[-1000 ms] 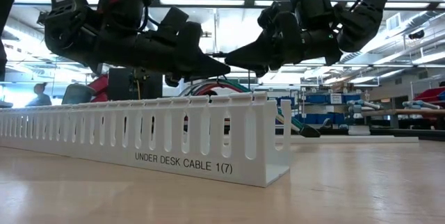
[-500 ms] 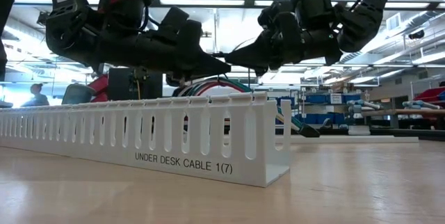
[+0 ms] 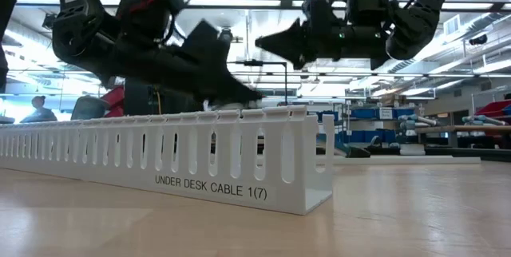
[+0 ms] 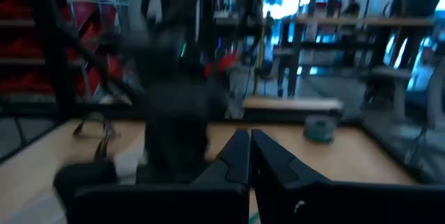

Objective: Ziptie cables
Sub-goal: Wrap the cable wire in the zip tie

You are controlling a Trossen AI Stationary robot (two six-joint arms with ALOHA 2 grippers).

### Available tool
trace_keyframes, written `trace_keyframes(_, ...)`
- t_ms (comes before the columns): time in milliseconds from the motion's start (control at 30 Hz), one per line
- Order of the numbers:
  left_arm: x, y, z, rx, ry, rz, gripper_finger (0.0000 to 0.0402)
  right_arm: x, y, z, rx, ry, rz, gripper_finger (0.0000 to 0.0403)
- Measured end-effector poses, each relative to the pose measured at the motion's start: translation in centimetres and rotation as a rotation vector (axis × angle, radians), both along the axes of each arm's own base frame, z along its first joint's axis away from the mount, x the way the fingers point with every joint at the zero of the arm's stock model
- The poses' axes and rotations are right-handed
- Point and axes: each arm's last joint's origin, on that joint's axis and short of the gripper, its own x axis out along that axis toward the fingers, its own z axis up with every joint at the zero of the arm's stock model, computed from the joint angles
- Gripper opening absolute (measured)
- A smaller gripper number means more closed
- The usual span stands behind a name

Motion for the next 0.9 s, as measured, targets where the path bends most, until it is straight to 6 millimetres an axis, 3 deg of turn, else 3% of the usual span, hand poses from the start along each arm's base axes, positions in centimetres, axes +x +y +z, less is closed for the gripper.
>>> trace_keyframes(267,-0.2,0.0,-0.5,-0.027,0.037,0.025,0.0005,-0.7,-1.1,0.3,0.026,0.085,-0.018,0.0001)
trace_keyframes(500,-0.9,0.3,-1.1,-0.001,0.072,0.101,0.0004,-3.1,-2.7,-0.3,0.089,0.409,-0.326,0.0000)
trace_keyframes(667,-1.1,0.3,-1.3,-0.012,0.072,0.105,0.0008,-4.4,-2.5,-0.7,0.096,0.569,-0.377,0.0000)
trace_keyframes(900,-1.0,0.3,-0.9,-0.022,0.038,0.103,0.0040,-4.5,-1.5,-1.3,0.117,0.649,-0.341,0.0000)
